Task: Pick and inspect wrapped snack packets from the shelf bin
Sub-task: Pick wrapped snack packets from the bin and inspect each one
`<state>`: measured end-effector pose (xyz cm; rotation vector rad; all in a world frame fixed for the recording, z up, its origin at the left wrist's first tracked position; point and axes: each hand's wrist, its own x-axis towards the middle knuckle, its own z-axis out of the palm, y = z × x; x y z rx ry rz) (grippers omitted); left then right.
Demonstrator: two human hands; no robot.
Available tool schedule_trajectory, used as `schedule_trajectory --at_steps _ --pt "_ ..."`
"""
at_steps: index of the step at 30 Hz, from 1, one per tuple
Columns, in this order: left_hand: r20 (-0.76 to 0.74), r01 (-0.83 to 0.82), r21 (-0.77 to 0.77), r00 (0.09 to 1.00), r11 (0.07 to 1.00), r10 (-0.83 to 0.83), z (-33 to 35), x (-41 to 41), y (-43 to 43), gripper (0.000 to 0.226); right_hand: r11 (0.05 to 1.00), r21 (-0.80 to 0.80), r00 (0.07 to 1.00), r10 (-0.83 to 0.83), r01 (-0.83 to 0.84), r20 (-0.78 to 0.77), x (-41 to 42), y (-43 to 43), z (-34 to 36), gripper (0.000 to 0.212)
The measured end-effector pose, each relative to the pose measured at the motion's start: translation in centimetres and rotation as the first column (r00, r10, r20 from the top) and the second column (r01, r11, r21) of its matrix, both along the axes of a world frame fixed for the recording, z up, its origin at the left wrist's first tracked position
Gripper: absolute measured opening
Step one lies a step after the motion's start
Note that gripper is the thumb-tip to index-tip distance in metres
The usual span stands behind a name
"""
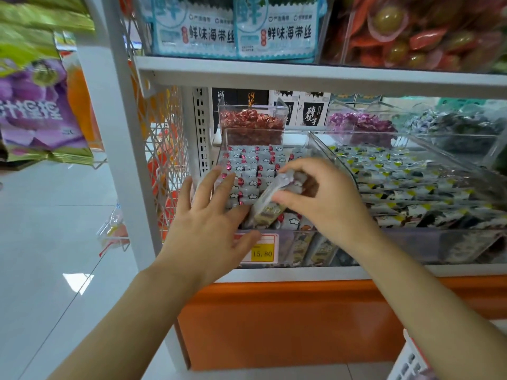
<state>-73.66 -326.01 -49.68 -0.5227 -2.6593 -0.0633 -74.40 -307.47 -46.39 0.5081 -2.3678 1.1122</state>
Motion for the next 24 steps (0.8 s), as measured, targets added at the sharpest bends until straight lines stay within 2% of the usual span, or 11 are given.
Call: schedule_trajectory --at_steps 2,7,10,12,13,15,18,21,24 --pt "-0.003 -0.005 0.021 1.000 1.000 0.005 0.0 0.0 -0.2 0.065 0.992 0.124 1.000 0.000 0.004 -0.030 -0.3 -1.2 -0.3 0.031" --pt "-0.024 0.051 0.131 0.999 0.990 -0.048 0.4 0.2 -0.6 0.060 0.959 0.278 0.997 -0.038 0.054 -0.064 -0.8 -3.4 -1.8 0.044" --pt "-0.048 0.061 0.170 0.997 0.983 -0.054 0.4 0.3 -1.2 0.055 0.854 0.514 0.995 -0.034 0.079 -0.097 -0.7 -3.4 -2.5 0.029" --pt "-0.045 0.060 0.177 0.998 0.982 -0.052 0.3 0.2 -1.5 0.055 0.790 0.611 0.995 0.010 0.056 -0.104 -0.7 -3.2 -2.4 0.026" --pt "-0.044 0.060 0.180 0.998 0.982 -0.053 0.3 0.2 -1.6 0.055 0.780 0.625 0.996 0.023 0.035 -0.084 -0.8 -3.2 -2.1 0.027" --pt "-0.040 0.065 0.187 0.997 0.980 -0.059 0.3 0.1 -1.6 0.055 0.818 0.576 0.999 0.018 0.009 -0.042 -1.5 -3.0 -0.9 0.027" --pt "-0.026 0.069 0.173 0.997 0.982 -0.066 0.4 0.1 -1.5 0.055 0.876 0.476 0.997 -0.064 0.072 -0.033 -3.1 -2.5 0.8 0.024" --pt "-0.009 0.082 0.176 0.997 0.981 -0.081 0.3 0.0 -1.2 0.054 0.805 0.585 0.994 -0.105 0.099 -0.024 -4.1 -2.5 0.7 0.011" --pt "-0.001 0.101 0.189 0.995 0.977 -0.103 0.2 0.0 -1.1 0.048 0.757 0.649 0.996 -0.087 0.080 -0.021 -4.3 -3.2 -0.2 0.018"
